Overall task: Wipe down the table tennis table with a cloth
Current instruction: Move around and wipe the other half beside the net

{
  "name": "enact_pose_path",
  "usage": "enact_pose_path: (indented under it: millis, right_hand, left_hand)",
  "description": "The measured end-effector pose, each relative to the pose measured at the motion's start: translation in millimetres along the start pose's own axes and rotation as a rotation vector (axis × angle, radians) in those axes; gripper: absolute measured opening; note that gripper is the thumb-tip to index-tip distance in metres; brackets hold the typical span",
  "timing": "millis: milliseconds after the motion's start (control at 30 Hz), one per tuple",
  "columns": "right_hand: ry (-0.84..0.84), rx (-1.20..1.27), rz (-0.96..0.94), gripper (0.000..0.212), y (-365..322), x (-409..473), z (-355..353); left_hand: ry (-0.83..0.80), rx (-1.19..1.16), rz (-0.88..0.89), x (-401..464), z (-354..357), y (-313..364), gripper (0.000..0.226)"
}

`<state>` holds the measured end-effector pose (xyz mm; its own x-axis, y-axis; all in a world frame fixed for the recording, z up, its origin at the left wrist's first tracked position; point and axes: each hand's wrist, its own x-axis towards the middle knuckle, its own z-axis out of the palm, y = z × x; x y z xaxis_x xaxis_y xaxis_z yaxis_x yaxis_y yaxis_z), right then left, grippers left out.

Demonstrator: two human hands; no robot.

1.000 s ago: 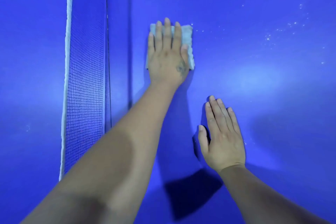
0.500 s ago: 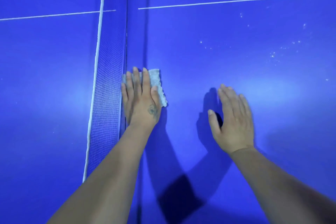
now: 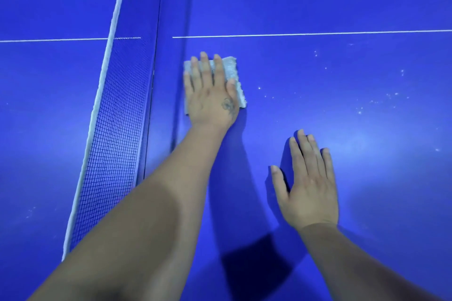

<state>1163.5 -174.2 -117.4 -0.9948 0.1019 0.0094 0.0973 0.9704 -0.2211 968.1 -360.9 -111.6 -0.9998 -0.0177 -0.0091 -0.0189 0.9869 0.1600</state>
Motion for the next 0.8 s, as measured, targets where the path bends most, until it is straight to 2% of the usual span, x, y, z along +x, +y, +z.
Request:
enact_pose_path:
  millis: [133, 200, 367, 467, 567, 700, 800]
  right_hand:
    - [0.014, 0.015, 0.0, 0.069, 0, 1, 2]
    - [0.007, 0.018, -0.006, 0.068, 2, 1, 2]
    - [0.001, 0.008, -0.003, 0.067, 1, 1, 1]
    - [0.004, 0.004, -0.001, 0.067, 1, 2, 0]
    - [0.009, 0.002, -0.007, 0.067, 0, 2, 0]
    - [0.017, 0.006, -0.004, 0.066, 1, 1, 1]
    - [0.02, 0.018, -0.003, 0.066, 1, 1, 0]
  left_hand:
    - [-0.001, -0.05, 0.228, -29, 10, 42, 0.065]
    - [0.026, -0.066, 0.264, -60, 14, 50, 0.063]
    - [0.059, -0.073, 0.082, -91, 10, 18, 0.061]
    - [0.118, -0.017, -0.05, -53, 9, -10, 0.062]
    - [0.108, -0.015, -0.148, 5, 6, -22, 0.065]
    - [0.033, -0.076, -0.165, 63, 2, 7, 0.067]
    - [-0.013, -0.109, -0.06, 70, 2, 46, 0.066]
